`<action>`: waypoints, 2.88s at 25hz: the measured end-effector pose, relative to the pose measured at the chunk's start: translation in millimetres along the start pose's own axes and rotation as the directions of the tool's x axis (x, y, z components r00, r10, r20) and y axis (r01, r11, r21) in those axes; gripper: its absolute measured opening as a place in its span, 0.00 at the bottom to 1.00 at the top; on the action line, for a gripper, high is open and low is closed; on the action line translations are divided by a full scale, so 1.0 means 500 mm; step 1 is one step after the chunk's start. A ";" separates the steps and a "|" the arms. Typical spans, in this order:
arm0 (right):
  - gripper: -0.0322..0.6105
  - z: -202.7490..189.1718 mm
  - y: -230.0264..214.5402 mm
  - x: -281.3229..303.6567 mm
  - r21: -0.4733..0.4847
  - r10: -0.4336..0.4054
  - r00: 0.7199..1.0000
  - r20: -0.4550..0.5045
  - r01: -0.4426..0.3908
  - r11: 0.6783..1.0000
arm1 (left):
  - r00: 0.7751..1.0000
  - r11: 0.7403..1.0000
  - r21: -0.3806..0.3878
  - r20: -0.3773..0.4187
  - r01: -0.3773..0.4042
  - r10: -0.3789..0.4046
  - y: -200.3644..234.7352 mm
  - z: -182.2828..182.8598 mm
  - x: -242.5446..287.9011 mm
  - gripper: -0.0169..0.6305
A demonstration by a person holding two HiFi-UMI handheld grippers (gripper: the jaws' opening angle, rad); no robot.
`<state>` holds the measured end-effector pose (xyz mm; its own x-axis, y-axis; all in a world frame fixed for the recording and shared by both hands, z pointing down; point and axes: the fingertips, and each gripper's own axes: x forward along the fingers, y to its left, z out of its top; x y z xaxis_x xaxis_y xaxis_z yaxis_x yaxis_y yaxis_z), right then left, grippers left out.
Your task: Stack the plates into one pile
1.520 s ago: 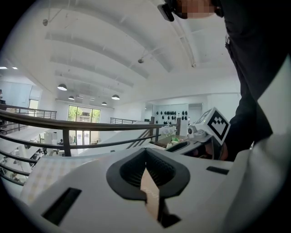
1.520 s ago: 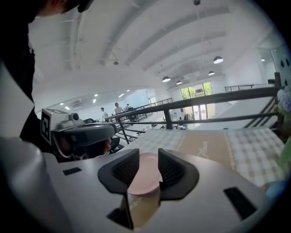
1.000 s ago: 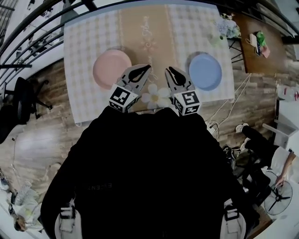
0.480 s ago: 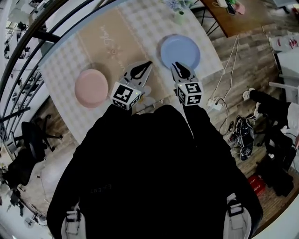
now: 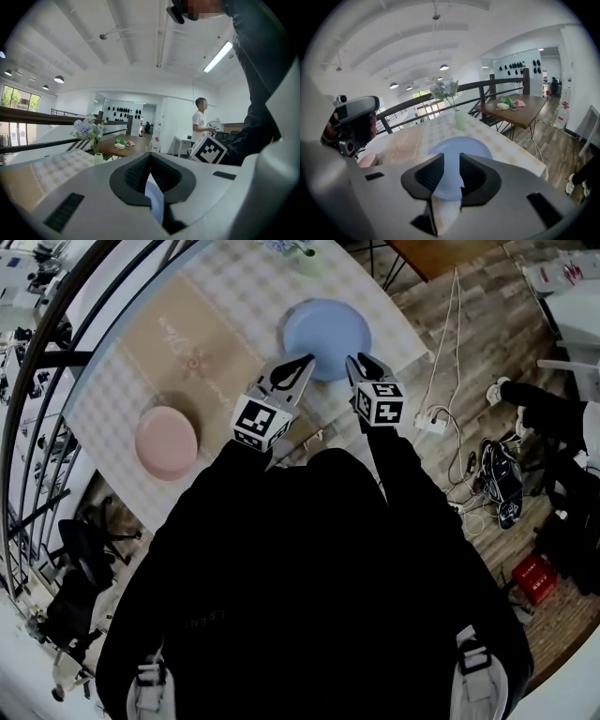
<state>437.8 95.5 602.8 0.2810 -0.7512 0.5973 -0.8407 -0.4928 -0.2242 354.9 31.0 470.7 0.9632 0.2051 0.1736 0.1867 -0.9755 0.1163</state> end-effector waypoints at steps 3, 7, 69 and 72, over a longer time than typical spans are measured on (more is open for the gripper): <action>0.23 -0.017 -0.043 0.015 0.040 -0.041 0.999 -0.032 0.042 0.998 | 1.000 1.000 0.008 -0.001 0.027 -0.027 -0.009 0.004 0.050 0.05; 0.26 -0.040 -0.093 0.038 0.069 -0.089 0.994 -0.065 0.093 0.993 | 0.997 0.997 0.025 -0.006 0.071 -0.071 -0.021 0.004 0.116 0.05; 0.08 0.028 -0.016 0.242 0.420 -0.045 0.999 0.012 0.036 0.907 | 0.990 0.988 -0.062 -0.023 -0.139 0.138 0.139 -0.032 -0.023 0.05; 0.08 0.036 0.022 0.239 0.395 -0.017 1.000 0.002 0.015 0.919 | 0.987 0.985 -0.059 -0.009 -0.163 0.163 0.144 -0.025 -0.046 0.05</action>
<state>470.7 -7.6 658.0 0.2964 -0.7437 0.5992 -0.5853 -0.6372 -0.5014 343.6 -43.0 487.5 0.9790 0.0443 0.1988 0.0156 -0.9895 0.1437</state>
